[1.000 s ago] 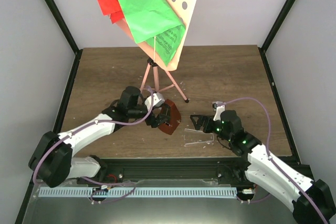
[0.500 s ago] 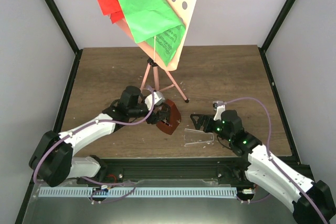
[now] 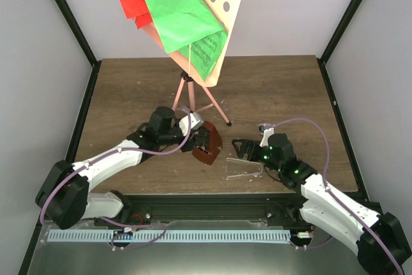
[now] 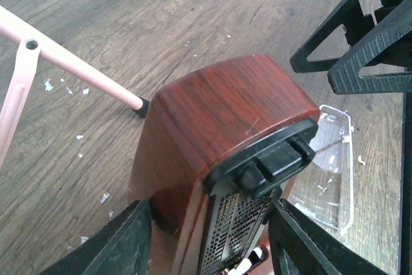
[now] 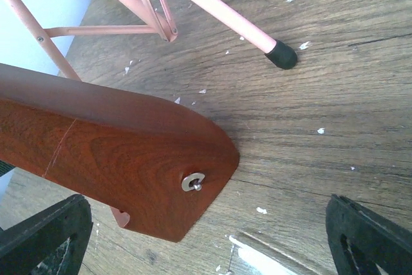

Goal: Pack up the instrument practice props

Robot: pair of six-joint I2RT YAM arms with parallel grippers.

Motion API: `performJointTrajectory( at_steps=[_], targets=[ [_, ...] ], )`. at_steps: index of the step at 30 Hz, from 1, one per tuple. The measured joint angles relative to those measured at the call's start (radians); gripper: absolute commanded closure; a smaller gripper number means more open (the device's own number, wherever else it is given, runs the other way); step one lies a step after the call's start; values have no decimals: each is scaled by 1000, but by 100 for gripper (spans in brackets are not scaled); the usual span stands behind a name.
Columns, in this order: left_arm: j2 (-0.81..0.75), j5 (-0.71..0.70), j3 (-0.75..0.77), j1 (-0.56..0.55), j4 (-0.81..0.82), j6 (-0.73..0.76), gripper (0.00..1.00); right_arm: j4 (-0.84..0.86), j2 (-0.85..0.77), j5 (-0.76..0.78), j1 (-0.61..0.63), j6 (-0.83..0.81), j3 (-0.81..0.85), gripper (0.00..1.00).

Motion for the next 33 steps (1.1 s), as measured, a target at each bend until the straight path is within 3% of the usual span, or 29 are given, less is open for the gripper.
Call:
performJointTrajectory(
  at_steps=[12, 18, 24, 29, 33],
  targets=[
    [2, -18, 13, -5, -14, 3, 59, 13, 45, -4, 0, 12, 2, 0],
    [1, -9, 17, -10, -23, 3, 42, -11, 69, -26, 0, 19, 36, 1],
    [-5, 77, 26, -25, -42, -35, 33, 0, 117, -119, -2, 57, 70, 12],
    [-60, 114, 26, -83, -87, -45, 31, 23, 158, -191, -2, 83, 71, 28],
    [-97, 140, 26, -102, -124, -73, 28, 31, 188, -246, -3, 82, 71, 33]
  ],
)
